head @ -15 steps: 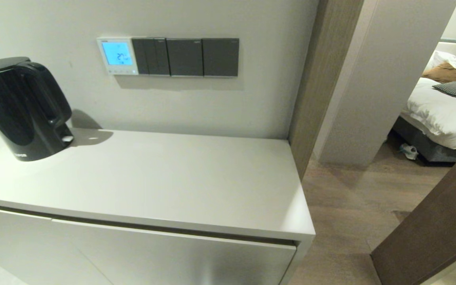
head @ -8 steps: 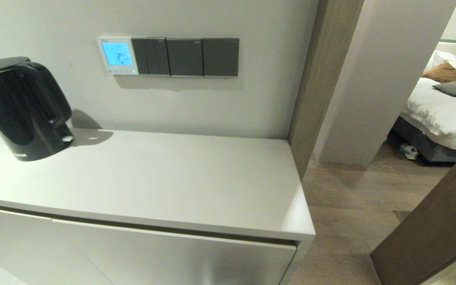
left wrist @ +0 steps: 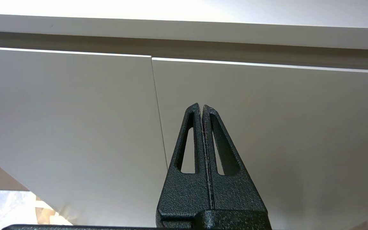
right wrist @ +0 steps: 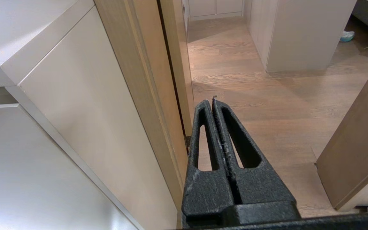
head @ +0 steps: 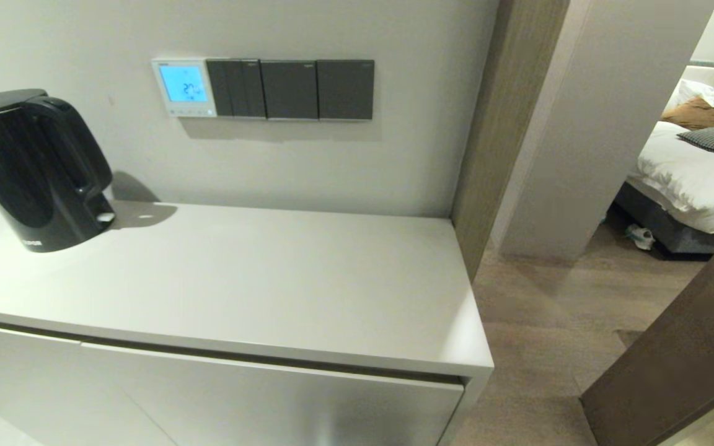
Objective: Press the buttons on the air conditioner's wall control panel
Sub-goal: Turn off the central air conditioner
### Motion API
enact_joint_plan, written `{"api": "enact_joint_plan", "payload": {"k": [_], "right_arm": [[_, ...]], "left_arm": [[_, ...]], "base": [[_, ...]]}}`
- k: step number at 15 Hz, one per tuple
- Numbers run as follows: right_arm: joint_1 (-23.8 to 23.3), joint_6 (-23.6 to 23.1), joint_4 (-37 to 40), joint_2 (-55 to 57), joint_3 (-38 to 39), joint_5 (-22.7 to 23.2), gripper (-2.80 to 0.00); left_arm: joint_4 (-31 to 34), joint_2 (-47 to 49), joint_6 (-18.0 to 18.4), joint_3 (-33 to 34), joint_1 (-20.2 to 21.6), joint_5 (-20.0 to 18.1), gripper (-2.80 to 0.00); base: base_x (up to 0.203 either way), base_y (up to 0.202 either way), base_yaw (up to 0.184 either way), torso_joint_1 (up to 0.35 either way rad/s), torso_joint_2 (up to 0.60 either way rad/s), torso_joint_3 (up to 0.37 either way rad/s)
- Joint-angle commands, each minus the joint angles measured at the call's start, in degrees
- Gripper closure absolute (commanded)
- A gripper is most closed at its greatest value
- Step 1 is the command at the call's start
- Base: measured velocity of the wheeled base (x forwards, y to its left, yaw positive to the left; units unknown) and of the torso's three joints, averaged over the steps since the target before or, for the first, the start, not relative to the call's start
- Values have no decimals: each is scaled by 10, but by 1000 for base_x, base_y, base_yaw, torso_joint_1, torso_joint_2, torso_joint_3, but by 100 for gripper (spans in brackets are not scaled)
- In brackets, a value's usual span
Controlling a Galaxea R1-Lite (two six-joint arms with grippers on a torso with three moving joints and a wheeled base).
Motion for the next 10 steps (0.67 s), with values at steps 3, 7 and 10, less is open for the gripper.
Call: {"api": "enact_joint_plan", "payload": {"k": [3,7,10], "right_arm": [[0,0,0,1,1,0,0],[0,0,0,1,1,1,0],[0,0,0,1,1,0,0]], "left_arm": [[-1,1,-4,0,0,0,0],[-1,1,-4,0,-1,1,0],[-1,1,-4,0,-1,0,0]], "base": [[0,0,0,0,0,0],[0,0,0,0,0,0],[0,0,0,0,0,0]]}}
